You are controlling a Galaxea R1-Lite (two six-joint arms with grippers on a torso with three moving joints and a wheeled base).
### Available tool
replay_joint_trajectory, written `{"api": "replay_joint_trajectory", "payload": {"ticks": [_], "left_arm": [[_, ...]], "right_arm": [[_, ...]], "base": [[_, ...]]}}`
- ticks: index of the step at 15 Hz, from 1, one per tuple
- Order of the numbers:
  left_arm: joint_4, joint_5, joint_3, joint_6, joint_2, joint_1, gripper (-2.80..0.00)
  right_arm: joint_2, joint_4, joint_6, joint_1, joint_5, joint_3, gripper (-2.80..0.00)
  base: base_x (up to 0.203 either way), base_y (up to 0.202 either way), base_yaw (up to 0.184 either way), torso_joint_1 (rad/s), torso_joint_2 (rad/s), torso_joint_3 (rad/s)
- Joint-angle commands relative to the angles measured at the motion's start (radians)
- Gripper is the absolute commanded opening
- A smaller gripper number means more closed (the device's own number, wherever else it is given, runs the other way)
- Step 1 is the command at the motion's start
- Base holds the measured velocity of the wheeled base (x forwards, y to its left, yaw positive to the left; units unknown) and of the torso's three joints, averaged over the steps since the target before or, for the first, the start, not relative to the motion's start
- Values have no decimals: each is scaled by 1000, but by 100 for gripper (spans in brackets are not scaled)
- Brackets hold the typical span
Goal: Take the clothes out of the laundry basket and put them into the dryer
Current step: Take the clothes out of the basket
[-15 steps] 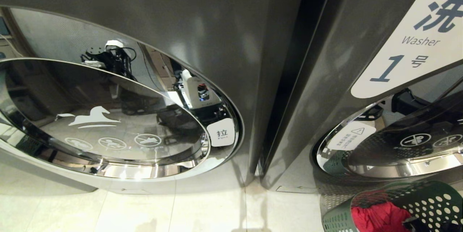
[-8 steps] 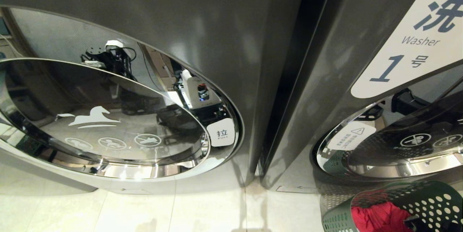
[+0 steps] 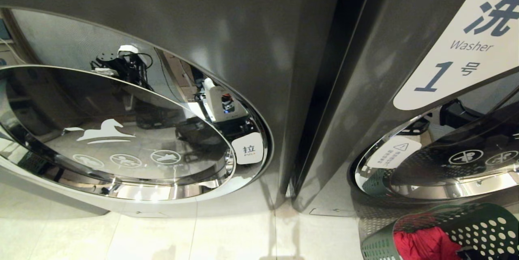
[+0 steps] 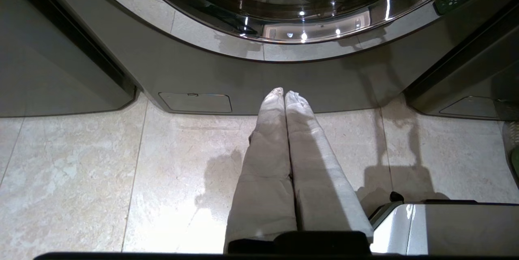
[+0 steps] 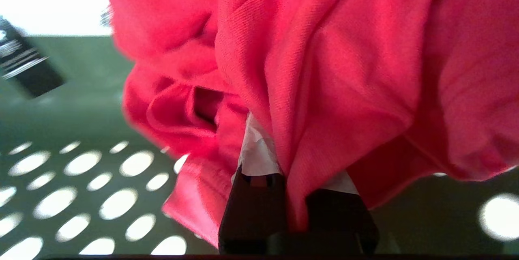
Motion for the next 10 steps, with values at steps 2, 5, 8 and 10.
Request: {"api": "replay_joint_trajectory", "payload": {"ticks": [2,5,8,10], "left_arm": [[1,0,0,0,0,0,-280],[1,0,1,0,0,0,-280],[1,0,1,0,0,0,-280],[1,0,0,0,0,0,-280]], "right_arm": [[-99,89,-7,-22,4,54,-280],[-285,226,-5,-30,6,134,-280],[-491,285,28,-37,13,365,-280],[-654,295,83,-38,51,538,-280]], "base": [[0,0,0,0,0,0],[0,0,0,0,0,0],[0,0,0,0,0,0],[0,0,0,0,0,0]]}}
